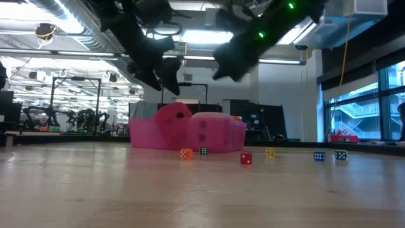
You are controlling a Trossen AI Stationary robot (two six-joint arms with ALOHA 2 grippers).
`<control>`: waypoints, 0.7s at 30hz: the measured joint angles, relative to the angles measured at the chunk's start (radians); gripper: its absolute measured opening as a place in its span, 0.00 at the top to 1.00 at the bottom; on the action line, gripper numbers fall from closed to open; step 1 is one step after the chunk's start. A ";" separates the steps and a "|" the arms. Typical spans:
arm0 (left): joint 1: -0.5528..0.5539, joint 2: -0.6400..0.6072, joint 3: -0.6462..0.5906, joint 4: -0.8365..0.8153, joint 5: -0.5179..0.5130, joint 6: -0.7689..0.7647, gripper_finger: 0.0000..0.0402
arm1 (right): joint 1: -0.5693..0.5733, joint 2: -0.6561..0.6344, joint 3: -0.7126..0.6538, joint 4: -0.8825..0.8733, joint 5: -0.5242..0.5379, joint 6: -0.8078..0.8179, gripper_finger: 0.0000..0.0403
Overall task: Pick & Place Dice
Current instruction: Put the large red die into the red bin
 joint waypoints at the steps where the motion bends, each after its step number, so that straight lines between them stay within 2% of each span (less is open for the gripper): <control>1: 0.000 -0.001 0.000 -0.015 -0.007 0.000 0.00 | 0.003 0.002 -0.015 -0.012 -0.007 0.035 1.00; 4: 0.000 0.000 0.000 -0.079 0.007 0.000 0.00 | 0.009 0.003 -0.065 0.011 -0.056 0.098 1.00; 8: 0.000 0.000 0.000 -0.117 0.074 -0.012 0.00 | -0.003 0.004 -0.107 0.018 -0.096 0.183 1.00; 12: -0.013 0.000 0.000 -0.116 0.153 -0.029 0.00 | -0.036 0.006 -0.134 0.089 -0.121 0.191 1.00; 17: -0.037 0.025 0.000 -0.102 0.152 -0.029 0.00 | -0.062 0.034 -0.137 0.162 -0.218 0.168 1.00; 21: -0.053 0.073 0.000 -0.066 0.159 -0.007 0.00 | -0.065 0.047 -0.137 0.170 -0.244 0.160 1.00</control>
